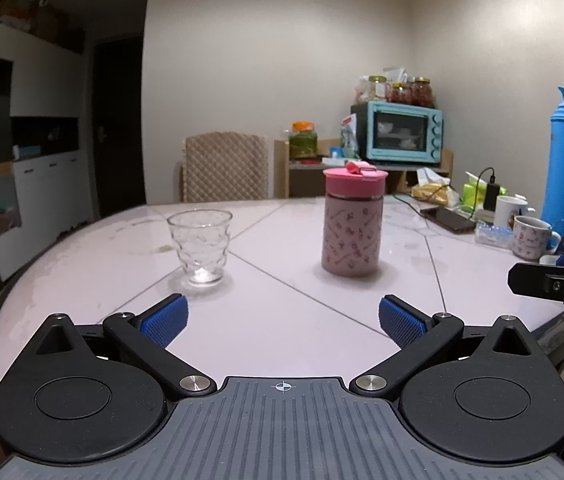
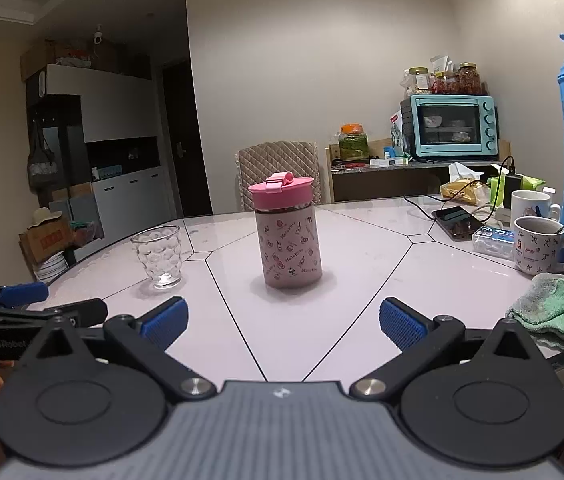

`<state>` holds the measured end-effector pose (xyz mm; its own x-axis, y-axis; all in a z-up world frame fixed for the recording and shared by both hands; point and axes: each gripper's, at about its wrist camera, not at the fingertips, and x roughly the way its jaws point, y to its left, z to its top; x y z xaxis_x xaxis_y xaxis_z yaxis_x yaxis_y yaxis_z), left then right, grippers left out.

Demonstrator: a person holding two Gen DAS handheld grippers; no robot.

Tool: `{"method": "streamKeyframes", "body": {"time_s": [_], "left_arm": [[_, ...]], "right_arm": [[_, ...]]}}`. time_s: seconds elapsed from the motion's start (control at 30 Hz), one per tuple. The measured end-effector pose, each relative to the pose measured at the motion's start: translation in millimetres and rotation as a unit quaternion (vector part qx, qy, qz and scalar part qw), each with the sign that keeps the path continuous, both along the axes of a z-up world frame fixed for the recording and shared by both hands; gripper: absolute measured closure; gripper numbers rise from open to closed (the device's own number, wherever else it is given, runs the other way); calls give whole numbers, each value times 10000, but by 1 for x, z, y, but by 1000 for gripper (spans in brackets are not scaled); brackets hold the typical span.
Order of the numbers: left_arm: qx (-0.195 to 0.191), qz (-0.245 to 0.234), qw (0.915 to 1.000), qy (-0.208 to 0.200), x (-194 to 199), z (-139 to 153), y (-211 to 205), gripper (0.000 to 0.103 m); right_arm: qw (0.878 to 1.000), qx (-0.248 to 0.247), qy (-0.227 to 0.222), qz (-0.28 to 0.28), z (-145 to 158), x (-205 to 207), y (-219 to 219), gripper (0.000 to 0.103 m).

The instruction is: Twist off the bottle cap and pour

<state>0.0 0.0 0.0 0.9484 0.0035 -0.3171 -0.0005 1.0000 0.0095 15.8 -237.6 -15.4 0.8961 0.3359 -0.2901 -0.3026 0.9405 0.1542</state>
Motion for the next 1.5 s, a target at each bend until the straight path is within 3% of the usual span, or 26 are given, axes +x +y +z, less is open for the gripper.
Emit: {"method": "streamKeyframes", "body": {"time_s": [0.37, 1.5], "left_arm": [[117, 81, 9999, 55, -1, 0, 0, 0], [-12, 120, 9999, 54, 1, -8, 0, 0]], "right_arm": [[10000, -76, 26, 29, -1, 3, 2, 0], [9999, -59, 99, 50, -3, 6, 0, 0]]}}
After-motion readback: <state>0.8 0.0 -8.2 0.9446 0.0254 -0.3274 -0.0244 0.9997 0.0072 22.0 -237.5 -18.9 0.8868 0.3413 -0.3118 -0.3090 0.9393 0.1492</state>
